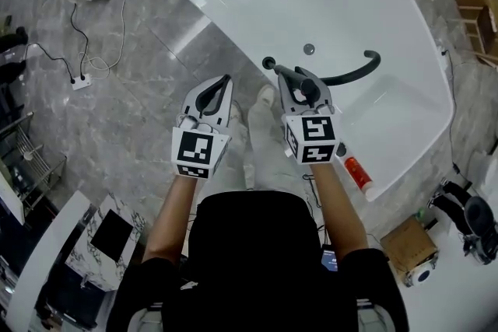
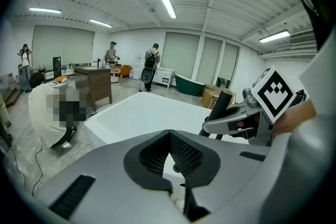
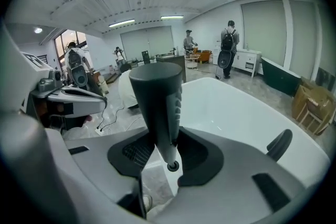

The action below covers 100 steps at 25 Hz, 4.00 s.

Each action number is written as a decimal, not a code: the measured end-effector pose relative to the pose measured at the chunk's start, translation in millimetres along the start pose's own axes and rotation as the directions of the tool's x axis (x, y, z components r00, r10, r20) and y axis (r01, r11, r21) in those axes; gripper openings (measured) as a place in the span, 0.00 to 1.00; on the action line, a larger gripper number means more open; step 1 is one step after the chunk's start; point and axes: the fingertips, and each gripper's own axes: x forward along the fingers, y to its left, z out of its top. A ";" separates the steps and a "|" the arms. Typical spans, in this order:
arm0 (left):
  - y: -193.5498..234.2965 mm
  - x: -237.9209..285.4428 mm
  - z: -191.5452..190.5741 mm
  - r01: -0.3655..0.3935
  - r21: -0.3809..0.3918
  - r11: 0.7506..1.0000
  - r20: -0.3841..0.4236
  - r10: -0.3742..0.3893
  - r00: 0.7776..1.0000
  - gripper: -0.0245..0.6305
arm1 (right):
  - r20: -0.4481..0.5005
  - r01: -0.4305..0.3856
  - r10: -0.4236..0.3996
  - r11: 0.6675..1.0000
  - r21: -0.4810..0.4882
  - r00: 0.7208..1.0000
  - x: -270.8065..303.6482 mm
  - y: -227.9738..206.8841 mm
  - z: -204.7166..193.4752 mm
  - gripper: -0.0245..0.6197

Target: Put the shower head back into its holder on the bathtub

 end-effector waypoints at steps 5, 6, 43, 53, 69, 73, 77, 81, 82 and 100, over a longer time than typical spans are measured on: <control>5.2 10.2 -28.2 -0.009 -0.019 1.000 -0.035 0.009 0.999 0.06 | -0.039 0.001 -0.001 1.000 -0.010 0.999 28.2 -1.8 -25.0 0.25; 6.2 12.4 -32.8 -0.010 -0.022 1.000 -0.039 0.009 0.999 0.06 | -0.043 0.001 -0.001 1.000 -0.011 0.999 33.5 -2.1 -28.4 0.25; 35.6 49.3 -119.0 -0.046 -0.119 0.992 -0.135 0.030 0.990 0.06 | -0.145 0.008 -0.015 0.999 -0.052 0.989 124.6 3.6 -107.6 0.25; 30.7 39.3 -103.0 -0.041 -0.080 0.996 -0.127 0.031 0.991 0.06 | -0.145 -0.019 0.007 0.997 -0.081 0.989 111.6 6.6 -92.7 0.32; 12.9 -15.8 -28.8 -0.008 -0.015 1.000 -0.051 0.008 0.999 0.06 | -0.104 -0.028 0.036 0.997 0.073 0.994 28.1 16.8 -49.2 0.28; 2.2 -32.4 -6.2 0.006 0.004 1.000 -0.024 -0.006 1.000 0.06 | -0.056 -0.016 0.020 0.997 0.076 0.998 -0.5 20.7 -24.2 0.19; -4.2 -51.6 18.0 0.021 0.026 0.999 0.004 -0.021 1.000 0.06 | 0.011 0.007 -0.007 0.998 0.058 1.000 -30.8 25.0 8.4 0.13; -10.4 -70.2 46.7 0.023 0.056 0.998 0.040 -0.025 0.999 0.06 | 0.089 0.031 -0.034 0.999 0.029 0.995 -65.0 26.1 44.7 0.09; -11.8 -74.7 55.2 0.021 0.064 0.998 0.053 -0.024 0.998 0.06 | 0.110 0.033 -0.036 0.999 0.028 0.993 -73.2 26.7 54.5 0.09; -46.4 -153.6 210.7 -0.043 0.149 0.988 0.320 -0.007 0.947 0.06 | 0.461 0.002 0.027 0.998 -0.061 0.887 -208.2 49.2 215.2 0.07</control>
